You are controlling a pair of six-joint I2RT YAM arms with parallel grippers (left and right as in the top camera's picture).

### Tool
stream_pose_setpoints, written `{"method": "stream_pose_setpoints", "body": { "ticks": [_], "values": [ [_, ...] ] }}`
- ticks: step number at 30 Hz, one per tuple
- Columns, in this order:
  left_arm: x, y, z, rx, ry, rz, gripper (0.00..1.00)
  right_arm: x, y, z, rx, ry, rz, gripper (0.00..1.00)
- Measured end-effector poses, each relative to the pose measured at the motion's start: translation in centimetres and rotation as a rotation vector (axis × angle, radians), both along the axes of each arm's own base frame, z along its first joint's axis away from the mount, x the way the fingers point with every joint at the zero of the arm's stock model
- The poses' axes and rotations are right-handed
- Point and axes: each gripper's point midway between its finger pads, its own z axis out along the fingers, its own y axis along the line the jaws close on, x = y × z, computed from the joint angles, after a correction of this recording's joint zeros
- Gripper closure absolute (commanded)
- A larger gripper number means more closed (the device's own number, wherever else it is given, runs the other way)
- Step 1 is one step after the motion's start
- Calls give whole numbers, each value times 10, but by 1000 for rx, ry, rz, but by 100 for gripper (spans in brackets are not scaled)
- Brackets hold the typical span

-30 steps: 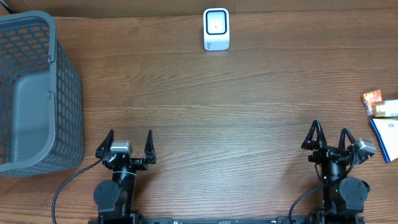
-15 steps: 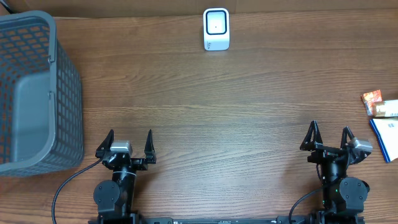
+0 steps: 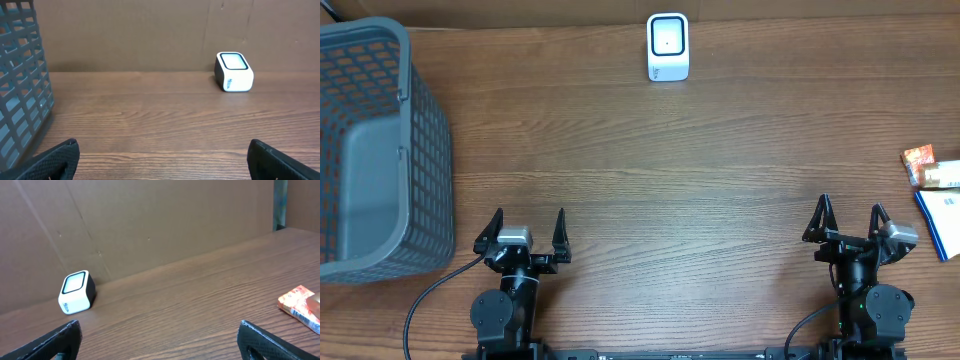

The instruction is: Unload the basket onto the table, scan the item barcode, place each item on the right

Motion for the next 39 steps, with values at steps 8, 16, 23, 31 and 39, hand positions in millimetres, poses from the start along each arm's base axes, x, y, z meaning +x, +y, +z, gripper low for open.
{"method": "stream_pose_setpoints", "body": {
  "ticks": [8, 16, 23, 31, 39],
  "values": [
    [0, 0, 0, 0, 0, 0, 0, 0, -5, 0, -3, 1, -19, 0],
    [0, 0, 0, 0, 0, 0, 0, 0, -5, 0, -3, 1, -19, 0],
    [0, 0, 0, 0, 0, 0, 0, 0, -5, 0, -3, 1, -19, 0],
    [0, 0, 0, 0, 0, 0, 0, 0, -5, 0, -3, 1, -18, 0],
    [0, 0, 0, 0, 0, 0, 0, 0, -5, 0, -3, 1, -19, 0]
  ]
}}
